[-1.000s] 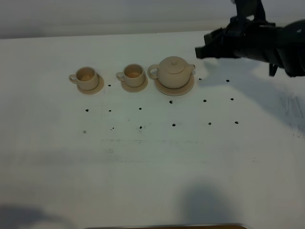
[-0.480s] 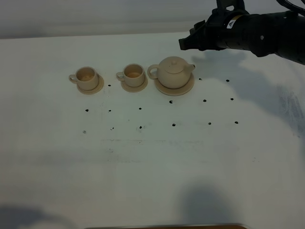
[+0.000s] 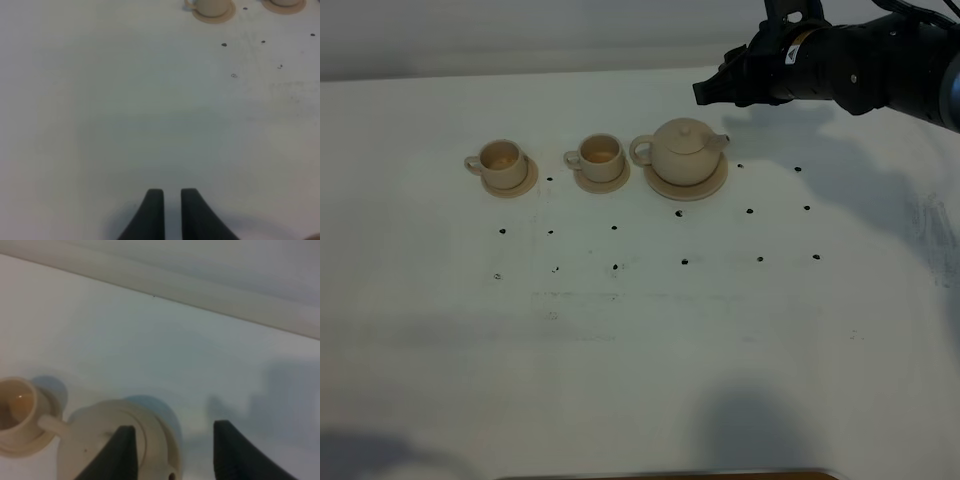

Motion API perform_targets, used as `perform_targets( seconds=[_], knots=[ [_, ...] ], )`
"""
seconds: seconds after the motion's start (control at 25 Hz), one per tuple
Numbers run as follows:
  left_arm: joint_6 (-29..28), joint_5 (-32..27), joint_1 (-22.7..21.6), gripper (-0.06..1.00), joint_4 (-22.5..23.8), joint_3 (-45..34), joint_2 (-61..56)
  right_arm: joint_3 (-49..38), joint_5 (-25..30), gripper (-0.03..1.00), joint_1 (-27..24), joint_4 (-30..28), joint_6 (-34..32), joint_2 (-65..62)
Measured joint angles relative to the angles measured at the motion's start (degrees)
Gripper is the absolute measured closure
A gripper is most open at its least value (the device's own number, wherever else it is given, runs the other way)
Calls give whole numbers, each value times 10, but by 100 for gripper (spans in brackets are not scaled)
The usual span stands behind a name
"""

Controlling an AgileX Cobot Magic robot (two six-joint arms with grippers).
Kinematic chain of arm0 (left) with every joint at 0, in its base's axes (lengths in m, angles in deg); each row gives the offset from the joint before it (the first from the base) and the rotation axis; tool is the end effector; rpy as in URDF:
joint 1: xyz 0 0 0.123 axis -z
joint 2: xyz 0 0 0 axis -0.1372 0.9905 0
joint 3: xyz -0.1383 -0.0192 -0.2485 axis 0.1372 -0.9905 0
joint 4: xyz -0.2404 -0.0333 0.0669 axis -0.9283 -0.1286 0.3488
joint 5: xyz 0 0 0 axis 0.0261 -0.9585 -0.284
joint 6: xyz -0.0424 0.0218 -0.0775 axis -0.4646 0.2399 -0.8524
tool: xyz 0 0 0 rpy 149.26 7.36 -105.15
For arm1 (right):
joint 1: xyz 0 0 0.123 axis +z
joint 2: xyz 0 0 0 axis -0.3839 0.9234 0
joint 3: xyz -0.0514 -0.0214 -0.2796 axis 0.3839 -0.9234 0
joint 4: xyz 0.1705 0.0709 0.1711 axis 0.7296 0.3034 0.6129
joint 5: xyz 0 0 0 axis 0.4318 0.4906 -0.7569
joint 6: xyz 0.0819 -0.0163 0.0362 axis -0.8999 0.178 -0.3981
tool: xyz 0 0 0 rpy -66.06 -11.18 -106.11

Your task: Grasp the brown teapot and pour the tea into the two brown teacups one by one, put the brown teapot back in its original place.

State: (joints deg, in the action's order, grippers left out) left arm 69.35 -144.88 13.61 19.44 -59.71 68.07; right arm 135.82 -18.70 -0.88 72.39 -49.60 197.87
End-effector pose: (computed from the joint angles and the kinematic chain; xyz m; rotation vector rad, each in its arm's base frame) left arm -0.0014 0.0026 0.2664 0.0678 2.0756 -0.0440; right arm 0.4168 0.1654 0.2334 -0.3789 2.2059 0.2224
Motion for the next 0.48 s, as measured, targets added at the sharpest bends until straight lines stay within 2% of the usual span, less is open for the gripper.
perform_targets(
  seconds=[0.28,0.48],
  knots=[
    [0,0,0,88,0,0,0,21,39,60,0,-4,18,0],
    [0,0,0,88,0,0,0,36,45,60,0,-4,35,13]
  ],
)
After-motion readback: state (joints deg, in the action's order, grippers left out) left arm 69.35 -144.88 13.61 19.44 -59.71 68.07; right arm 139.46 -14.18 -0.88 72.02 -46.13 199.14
